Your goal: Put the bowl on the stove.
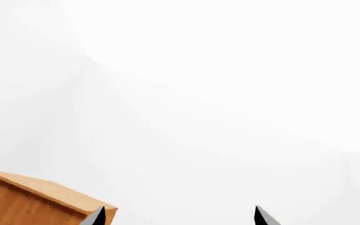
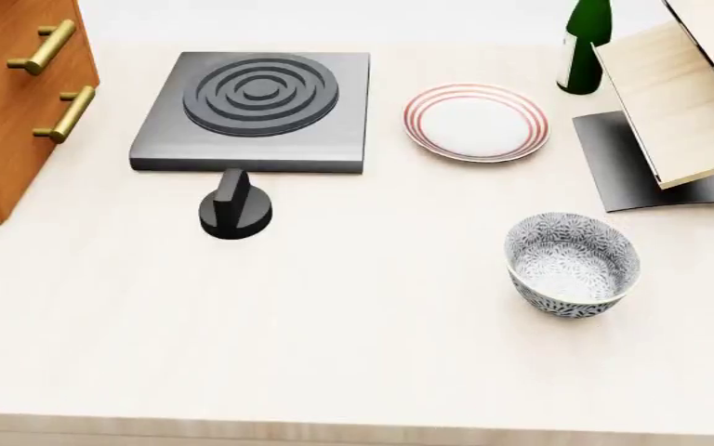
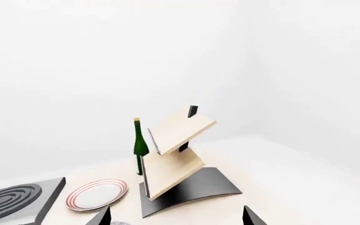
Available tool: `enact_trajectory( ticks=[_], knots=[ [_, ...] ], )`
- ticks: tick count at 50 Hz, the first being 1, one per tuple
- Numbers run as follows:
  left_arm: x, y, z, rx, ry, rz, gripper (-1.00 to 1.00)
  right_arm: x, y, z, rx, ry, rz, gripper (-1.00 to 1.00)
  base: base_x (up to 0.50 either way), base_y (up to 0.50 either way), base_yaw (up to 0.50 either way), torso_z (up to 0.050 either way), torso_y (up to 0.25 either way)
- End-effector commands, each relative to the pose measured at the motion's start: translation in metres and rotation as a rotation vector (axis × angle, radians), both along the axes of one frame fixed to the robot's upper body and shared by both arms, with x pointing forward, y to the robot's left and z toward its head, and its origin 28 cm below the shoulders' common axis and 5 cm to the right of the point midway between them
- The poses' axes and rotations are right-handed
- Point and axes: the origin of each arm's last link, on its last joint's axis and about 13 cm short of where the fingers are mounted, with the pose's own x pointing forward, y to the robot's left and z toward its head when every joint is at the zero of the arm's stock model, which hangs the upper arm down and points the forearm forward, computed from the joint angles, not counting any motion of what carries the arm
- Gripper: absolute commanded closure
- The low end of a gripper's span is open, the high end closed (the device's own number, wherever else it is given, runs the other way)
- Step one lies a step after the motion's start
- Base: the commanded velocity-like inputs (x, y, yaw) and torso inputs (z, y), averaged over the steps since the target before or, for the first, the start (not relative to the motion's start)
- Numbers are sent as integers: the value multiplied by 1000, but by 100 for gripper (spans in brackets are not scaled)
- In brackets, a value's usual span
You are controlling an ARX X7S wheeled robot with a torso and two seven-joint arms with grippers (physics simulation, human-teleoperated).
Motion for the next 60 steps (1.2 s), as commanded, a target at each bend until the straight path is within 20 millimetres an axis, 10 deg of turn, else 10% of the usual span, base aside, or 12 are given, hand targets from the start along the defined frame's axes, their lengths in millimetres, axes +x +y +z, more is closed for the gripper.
enact_trajectory(
  ticks=[1,60],
  knots=[
    [-11,2,18,-11,-89,-4,-100,-44,-16,23,-49,-37,-32,-100,0,0,0,0,0],
    [-9,1,14,29,-84,9,-100,-30,-9,-10,-89,50,-41,-100,0,259,0,0,0]
  ],
)
